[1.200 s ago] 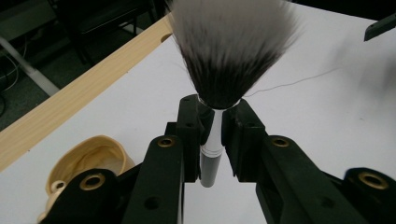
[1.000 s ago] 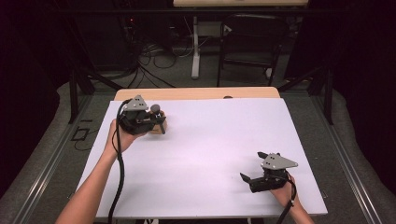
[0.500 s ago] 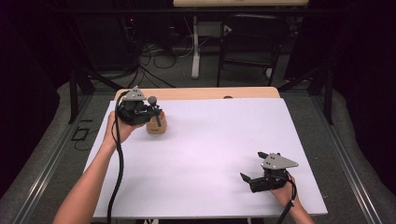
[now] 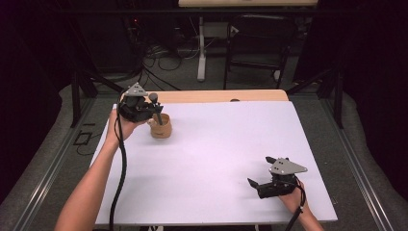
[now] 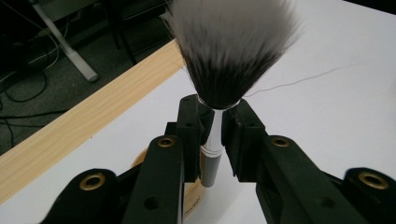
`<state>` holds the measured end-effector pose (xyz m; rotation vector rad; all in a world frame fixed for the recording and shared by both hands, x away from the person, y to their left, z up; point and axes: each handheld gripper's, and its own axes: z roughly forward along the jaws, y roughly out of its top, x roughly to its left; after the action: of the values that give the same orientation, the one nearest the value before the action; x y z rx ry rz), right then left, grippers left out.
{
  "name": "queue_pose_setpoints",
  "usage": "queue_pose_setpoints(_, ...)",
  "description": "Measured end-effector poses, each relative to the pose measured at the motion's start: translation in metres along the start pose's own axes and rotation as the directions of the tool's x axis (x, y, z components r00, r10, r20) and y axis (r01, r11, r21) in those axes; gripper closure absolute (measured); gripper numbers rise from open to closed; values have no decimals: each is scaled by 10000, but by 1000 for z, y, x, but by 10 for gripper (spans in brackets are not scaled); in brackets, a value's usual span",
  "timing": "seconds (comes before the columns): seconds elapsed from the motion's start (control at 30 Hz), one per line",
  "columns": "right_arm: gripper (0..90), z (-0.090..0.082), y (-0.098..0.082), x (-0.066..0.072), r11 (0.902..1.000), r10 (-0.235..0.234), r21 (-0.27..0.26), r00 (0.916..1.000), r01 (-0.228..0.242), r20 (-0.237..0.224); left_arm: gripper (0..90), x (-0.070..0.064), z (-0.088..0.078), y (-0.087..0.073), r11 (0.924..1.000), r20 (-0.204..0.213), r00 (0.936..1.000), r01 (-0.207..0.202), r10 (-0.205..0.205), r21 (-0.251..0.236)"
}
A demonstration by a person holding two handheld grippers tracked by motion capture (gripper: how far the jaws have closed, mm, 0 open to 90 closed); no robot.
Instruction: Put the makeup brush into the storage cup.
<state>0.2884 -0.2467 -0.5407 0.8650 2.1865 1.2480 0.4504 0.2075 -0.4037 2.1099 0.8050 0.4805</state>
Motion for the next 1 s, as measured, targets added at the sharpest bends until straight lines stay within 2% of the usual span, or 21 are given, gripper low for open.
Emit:
queue_pose_setpoints(0.17, 1, 0, 0, 0, 10000, 8, 9, 10000, -8, -2, 767, 5, 2, 1, 10000, -206, 9998, 9, -9, -26)
queue_pose_setpoints(0.53, 2, 0, 0, 0, 10000, 12, 38, 10000, -12, -10, 767, 15, 11, -2, 9993, -509, 9981, 329, -338, -181)
queue_pose_setpoints(1.0, 3, 0, 0, 0, 10000, 11, 36, 10000, -11, -14, 766, 24, 30, -8, 9973, -738, 9945, 738, -737, -15)
